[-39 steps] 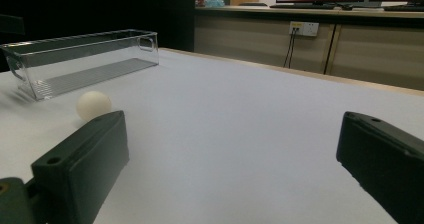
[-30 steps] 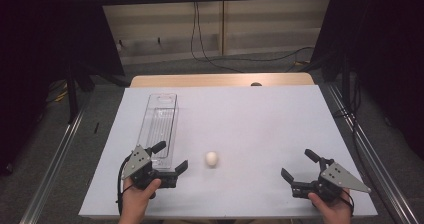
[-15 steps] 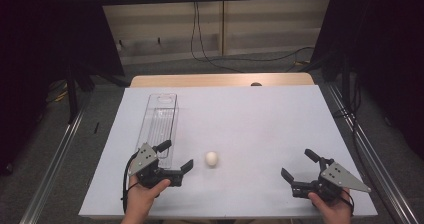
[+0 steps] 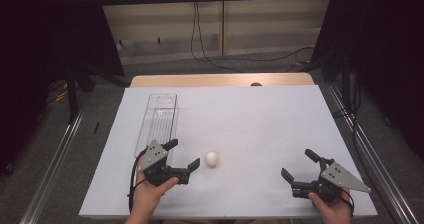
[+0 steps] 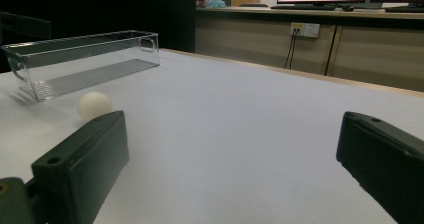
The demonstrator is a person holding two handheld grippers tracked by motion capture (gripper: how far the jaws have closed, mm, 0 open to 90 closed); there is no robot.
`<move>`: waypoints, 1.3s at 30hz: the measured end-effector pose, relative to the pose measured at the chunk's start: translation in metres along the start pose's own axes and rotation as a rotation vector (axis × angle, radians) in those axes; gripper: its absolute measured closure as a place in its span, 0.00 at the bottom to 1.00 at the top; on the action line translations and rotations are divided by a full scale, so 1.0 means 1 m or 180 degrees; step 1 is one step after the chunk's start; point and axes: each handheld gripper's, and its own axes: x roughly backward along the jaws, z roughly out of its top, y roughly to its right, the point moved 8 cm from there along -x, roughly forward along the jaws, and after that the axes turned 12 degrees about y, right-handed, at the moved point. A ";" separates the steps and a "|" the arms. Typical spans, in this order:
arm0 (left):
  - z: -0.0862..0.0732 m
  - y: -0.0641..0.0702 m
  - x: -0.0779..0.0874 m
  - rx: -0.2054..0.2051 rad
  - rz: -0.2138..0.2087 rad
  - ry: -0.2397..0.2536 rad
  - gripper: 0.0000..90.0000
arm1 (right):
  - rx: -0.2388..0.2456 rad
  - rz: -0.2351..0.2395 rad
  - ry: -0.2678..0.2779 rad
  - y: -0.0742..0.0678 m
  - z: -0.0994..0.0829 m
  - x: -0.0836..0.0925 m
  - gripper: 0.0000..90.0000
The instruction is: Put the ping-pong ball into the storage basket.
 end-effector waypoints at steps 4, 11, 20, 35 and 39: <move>-0.001 0.003 -0.003 0.0037 -0.0006 0.0010 0.01 | 0.0012 0.0034 -0.0009 -0.001 0.000 0.000 0.00; -0.004 0.006 -0.008 0.0020 -0.0030 -0.0037 0.01 | 0.0005 -0.0008 0.0020 0.000 0.001 0.000 0.00; -0.008 0.010 -0.015 0.0026 -0.0057 -0.0114 0.01 | 0.0015 0.0030 0.0013 -0.001 0.001 -0.001 0.00; -0.016 0.015 -0.026 0.0031 -0.0102 -0.0239 0.02 | 0.0033 0.0035 0.0020 -0.001 0.001 -0.001 0.00; -0.018 0.016 -0.029 0.0034 -0.0125 -0.0268 0.02 | 0.0030 0.0024 0.0023 -0.001 0.001 -0.001 0.00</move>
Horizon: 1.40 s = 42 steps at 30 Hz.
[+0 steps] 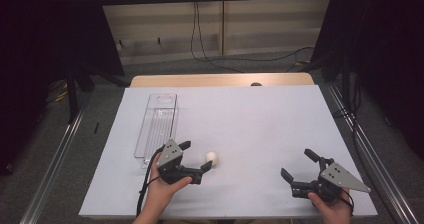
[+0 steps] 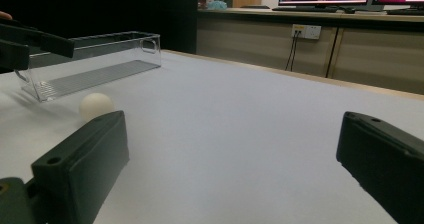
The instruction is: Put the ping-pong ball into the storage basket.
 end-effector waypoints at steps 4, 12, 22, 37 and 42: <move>-0.002 0.000 -0.003 -0.0003 0.0008 -0.0041 0.02 | 0.0001 0.0022 0.0000 0.000 0.000 0.000 0.00; -0.010 0.000 -0.008 0.0007 0.0017 -0.0184 0.02 | -0.0007 0.0017 0.0000 0.000 0.000 0.000 0.00; -0.019 0.000 -0.014 0.0059 -0.0005 -0.0355 0.02 | -0.0011 0.0014 0.0007 0.000 0.001 0.000 0.00; -0.024 -0.003 -0.023 -0.0009 0.0048 -0.0506 0.02 | 0.0010 0.0053 -0.0006 0.000 0.000 0.000 0.00; -0.024 -0.005 -0.026 -0.0058 0.0051 -0.0546 0.02 | -0.0003 0.0036 -0.0002 0.000 0.000 0.000 0.00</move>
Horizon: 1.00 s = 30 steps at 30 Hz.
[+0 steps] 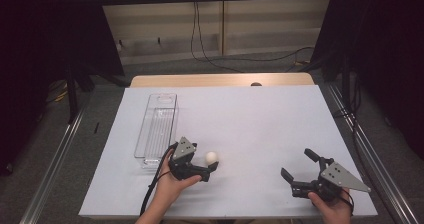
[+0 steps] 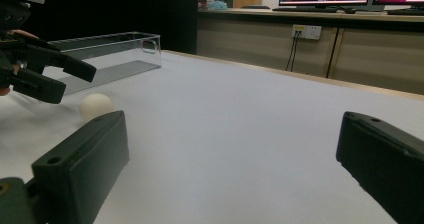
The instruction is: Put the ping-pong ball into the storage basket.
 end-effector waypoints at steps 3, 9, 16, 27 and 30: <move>0.000 0.001 -0.003 0.0055 -0.0014 0.0014 0.02 | -0.0006 -0.0008 0.0004 0.000 0.000 0.000 0.00; -0.003 0.002 -0.006 0.0084 -0.0009 -0.0062 0.03 | -0.0025 -0.0046 0.0003 0.001 0.000 0.000 0.00; -0.006 0.001 -0.009 0.0086 0.0004 -0.0146 0.04 | -0.0017 -0.0029 0.0006 0.000 0.000 0.000 0.00; -0.010 -0.001 -0.012 0.0046 0.0028 -0.0258 0.05 | -0.0014 -0.0017 -0.0009 0.000 0.000 0.000 0.00; -0.010 -0.001 -0.014 0.0061 0.0039 -0.0257 0.05 | -0.0029 -0.0028 -0.0004 0.000 0.000 -0.001 0.00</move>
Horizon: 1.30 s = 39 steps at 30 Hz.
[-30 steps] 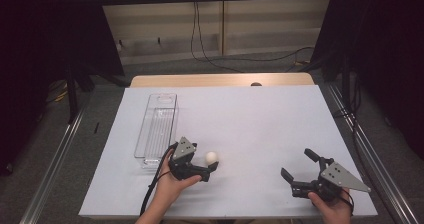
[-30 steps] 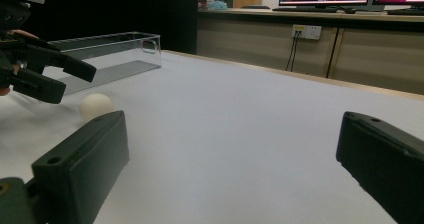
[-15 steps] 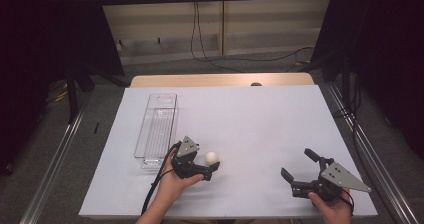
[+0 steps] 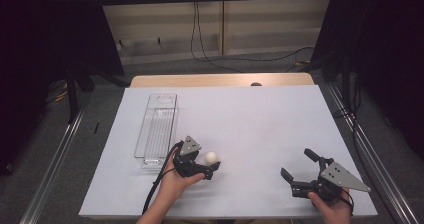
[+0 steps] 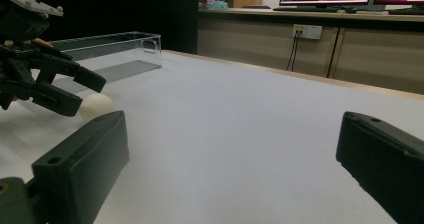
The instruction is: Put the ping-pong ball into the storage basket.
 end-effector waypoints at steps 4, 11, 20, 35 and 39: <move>-0.002 -0.001 0.000 -0.0042 0.0009 -0.0081 0.06 | -0.0002 -0.0002 0.0005 0.000 0.000 0.000 0.00; -0.004 -0.003 -0.002 -0.0058 0.0020 -0.0152 0.12 | -0.0008 -0.0018 0.0010 0.001 0.001 0.001 0.00; -0.006 0.001 -0.005 -0.0060 -0.0027 -0.0183 0.20 | -0.0005 -0.0014 0.0011 0.001 0.001 0.000 0.00; -0.007 0.002 -0.009 -0.0056 -0.0088 -0.0204 0.34 | -0.0004 0.0021 -0.0003 0.000 0.000 0.000 0.00; -0.008 0.002 -0.009 -0.0041 -0.0084 -0.0241 0.38 | -0.0001 0.0008 0.0005 0.000 0.000 0.000 0.00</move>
